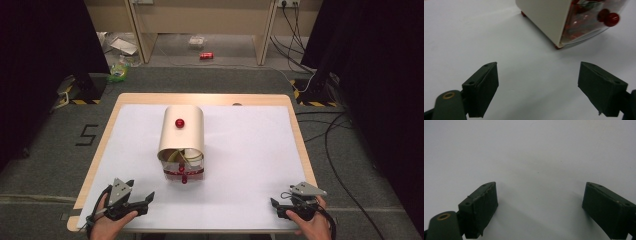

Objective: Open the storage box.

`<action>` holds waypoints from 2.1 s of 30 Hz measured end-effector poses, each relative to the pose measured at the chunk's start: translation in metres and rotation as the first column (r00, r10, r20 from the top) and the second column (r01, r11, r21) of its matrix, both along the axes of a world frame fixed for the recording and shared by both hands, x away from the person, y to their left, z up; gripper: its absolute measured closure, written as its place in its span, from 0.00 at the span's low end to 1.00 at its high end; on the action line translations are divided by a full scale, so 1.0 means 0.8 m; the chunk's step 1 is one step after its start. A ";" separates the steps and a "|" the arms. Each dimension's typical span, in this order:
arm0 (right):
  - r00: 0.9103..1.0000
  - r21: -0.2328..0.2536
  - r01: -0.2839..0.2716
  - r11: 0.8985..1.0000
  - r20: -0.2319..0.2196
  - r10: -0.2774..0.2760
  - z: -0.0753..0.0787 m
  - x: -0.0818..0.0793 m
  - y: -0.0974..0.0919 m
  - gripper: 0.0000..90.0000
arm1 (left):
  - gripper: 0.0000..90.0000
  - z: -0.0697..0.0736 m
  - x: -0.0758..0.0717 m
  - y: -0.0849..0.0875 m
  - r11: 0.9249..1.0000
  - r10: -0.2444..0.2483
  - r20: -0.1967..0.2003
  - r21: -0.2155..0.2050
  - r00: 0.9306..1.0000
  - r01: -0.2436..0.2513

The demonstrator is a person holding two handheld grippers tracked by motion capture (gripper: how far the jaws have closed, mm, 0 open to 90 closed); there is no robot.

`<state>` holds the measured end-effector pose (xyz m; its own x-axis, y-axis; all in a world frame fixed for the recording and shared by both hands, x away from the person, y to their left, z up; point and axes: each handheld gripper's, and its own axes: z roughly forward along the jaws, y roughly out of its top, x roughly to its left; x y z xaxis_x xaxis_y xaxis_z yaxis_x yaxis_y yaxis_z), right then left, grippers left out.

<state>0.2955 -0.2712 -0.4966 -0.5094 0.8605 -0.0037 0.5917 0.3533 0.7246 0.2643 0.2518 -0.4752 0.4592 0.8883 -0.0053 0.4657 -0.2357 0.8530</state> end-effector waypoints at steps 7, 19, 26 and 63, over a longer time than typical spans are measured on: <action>1.000 -0.003 -0.004 1.000 0.004 0.004 0.000 0.000 -0.001 0.14 | 0.21 0.012 -0.011 -0.022 0.998 -0.069 0.037 0.003 0.997 0.068; 1.000 -0.004 -0.007 1.000 0.006 0.007 0.000 0.000 -0.001 0.14 | 0.22 0.018 -0.015 -0.038 0.994 -0.104 0.050 -0.006 0.993 0.105; 1.000 0.001 -0.004 1.000 0.001 0.004 0.000 0.000 -0.001 0.14 | 0.22 0.023 -0.018 -0.056 0.988 -0.154 0.068 0.001 0.986 0.155; 1.000 0.006 -0.006 1.000 0.001 0.006 -0.003 0.001 0.003 0.08 | 0.20 0.030 0.014 -0.118 0.945 -0.310 0.160 0.163 0.937 0.285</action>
<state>0.2964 -0.2689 -0.4986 -0.5148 0.8573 0.0011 0.5885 0.3525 0.7276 0.2752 0.1573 -0.4514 0.6844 0.6972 0.2133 0.1974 -0.4588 0.8664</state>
